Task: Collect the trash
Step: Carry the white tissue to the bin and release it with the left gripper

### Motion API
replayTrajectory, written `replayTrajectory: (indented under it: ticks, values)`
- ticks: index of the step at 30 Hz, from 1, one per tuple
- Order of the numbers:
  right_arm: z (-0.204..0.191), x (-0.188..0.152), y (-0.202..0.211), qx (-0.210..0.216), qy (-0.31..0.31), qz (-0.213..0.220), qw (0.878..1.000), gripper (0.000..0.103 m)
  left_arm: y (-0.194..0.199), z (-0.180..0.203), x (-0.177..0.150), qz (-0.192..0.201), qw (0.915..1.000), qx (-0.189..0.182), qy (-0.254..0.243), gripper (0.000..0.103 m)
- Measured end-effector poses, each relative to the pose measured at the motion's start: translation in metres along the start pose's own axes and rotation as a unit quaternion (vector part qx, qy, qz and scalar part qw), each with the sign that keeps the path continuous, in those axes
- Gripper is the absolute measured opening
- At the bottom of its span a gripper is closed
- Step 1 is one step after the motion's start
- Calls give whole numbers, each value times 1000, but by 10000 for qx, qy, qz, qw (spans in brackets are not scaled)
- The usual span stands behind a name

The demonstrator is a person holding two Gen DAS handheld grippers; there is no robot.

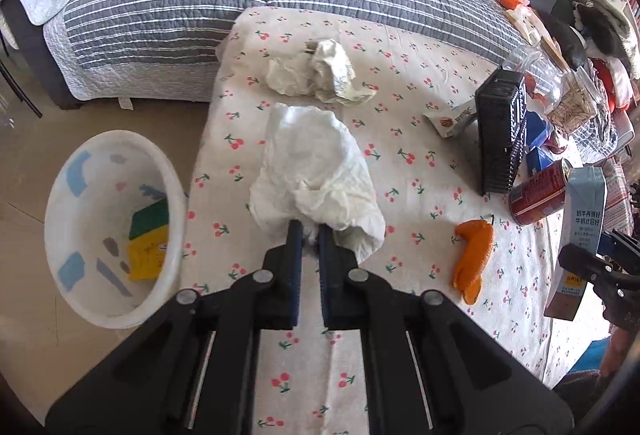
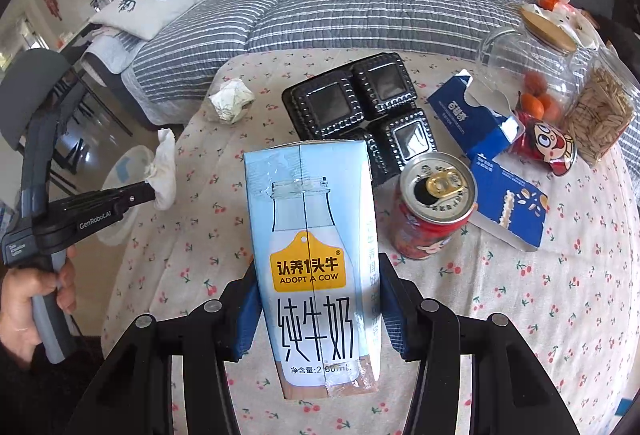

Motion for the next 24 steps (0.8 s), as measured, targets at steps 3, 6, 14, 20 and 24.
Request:
replayTrajectory:
  ticks: [3,6,14,20,24]
  values:
    - [-16,6,-6,70,92,2,9999,53,8,-22,-1,64,9998,85,141,9]
    - [-32,11,-12,154,196,19,9997,53,17,-43,0,153,9994,187,255,9]
    - [-64,12,-31,224,459,-98,9986,53,28,-102,-5,182,9969,511,575,9]
    - [-76,13,-35,231,541,-112,9982,53,27,-140,-10,181,9942,843,640,9]
    - [-89,15,-32,271,647,-42,9975,53,30,-154,-17,190,9939,862,668,9]
Point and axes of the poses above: each gripper's, at about its wrist camera, not at the fingertips, and y roughly against the way its jaws point, z to its right, x to its top, the point moved 6 cm from there along -y, roughly the way its jaws point, and after that the axes turned 7 degrees about y, right-handed, at the moved point
